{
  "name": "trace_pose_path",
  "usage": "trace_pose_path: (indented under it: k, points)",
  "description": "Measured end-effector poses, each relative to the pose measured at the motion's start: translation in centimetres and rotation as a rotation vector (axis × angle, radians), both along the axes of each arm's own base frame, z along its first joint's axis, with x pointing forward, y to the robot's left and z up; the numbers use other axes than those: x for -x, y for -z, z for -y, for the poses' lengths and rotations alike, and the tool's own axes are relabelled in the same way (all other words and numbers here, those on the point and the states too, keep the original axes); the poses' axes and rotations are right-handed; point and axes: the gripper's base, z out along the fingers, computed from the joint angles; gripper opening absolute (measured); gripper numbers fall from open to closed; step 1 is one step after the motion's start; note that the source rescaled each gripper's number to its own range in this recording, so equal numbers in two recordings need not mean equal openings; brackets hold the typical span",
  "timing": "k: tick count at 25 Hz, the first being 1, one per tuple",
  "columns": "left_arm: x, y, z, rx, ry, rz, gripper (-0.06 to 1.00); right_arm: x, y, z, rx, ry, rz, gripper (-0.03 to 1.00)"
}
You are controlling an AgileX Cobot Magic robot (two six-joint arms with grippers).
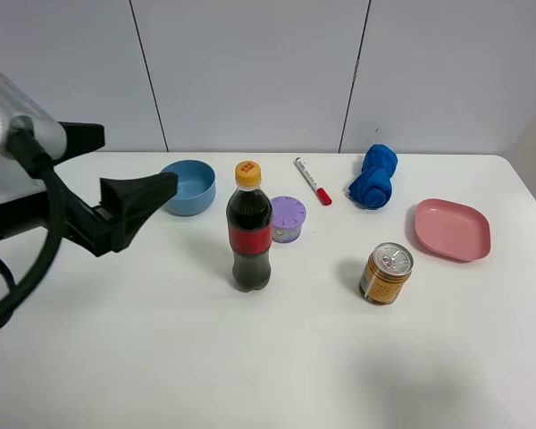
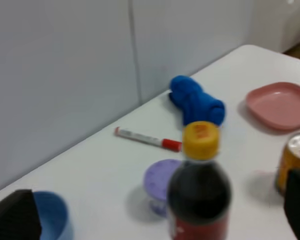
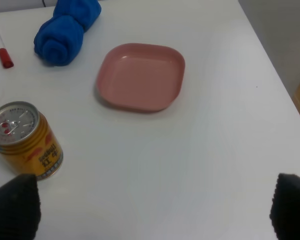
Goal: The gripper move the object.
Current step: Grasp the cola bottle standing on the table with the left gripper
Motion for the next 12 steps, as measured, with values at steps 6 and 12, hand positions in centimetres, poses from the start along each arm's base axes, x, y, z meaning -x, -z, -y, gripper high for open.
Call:
trace_pose_path:
  k: [6, 12]
  points:
    - [0.0, 1.7, 2.8, -0.038, 0.099, -0.037, 1.00, 0.0, 0.0, 0.0, 0.000, 0.000, 0.000, 1.00]
    - [-0.9, 3.7, 4.4, -0.089, 0.118, -0.067, 1.00, 0.0, 0.0, 0.0, 0.000, 0.000, 0.000, 1.00]
